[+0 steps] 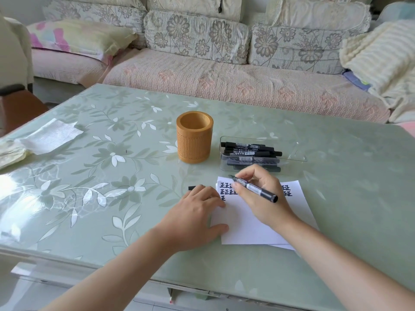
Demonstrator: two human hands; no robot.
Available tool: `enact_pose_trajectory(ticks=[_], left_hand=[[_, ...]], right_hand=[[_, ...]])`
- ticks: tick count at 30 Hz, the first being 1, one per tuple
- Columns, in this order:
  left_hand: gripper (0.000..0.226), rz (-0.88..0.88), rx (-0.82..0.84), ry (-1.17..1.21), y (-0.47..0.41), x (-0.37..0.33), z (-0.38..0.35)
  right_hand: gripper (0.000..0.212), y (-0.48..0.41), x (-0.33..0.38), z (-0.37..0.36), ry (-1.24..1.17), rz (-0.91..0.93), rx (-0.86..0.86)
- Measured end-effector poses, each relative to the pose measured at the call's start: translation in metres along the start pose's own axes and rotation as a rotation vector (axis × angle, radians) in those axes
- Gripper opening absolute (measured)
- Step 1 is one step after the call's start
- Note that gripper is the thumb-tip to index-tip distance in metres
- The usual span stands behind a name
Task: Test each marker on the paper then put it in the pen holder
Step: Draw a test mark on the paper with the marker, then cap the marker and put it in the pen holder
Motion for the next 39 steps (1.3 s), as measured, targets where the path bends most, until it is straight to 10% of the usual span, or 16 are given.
enact_pose_trajectory(ticks=[10, 20, 39], left_hand=[[0.033, 0.248, -0.191, -0.154, -0.01, 0.046, 0.039], [0.009, 0.329, -0.266, 0.054, -0.013, 0.042, 0.051], [0.01, 0.174, -0.179, 0.192, -0.016, 0.017, 0.053]], right_hand=[[0.077, -0.003, 0.01, 0.013, 0.148, 0.029, 0.311], [0.025, -0.006, 0.019, 0.01, 0.285, 0.014, 0.32], [0.022, -0.005, 0.02, 0.004, 0.478, 0.142, 0.235]])
Point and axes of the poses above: each hand's wrist, its own y-axis away from the middle knuckle, its own z-axis out of the back of the hand, x = y × z, the point moved 7 cm from there along -y, towards the middle knuckle, and after that the axes turned 5 degrees about y, right-handed, at the moved point
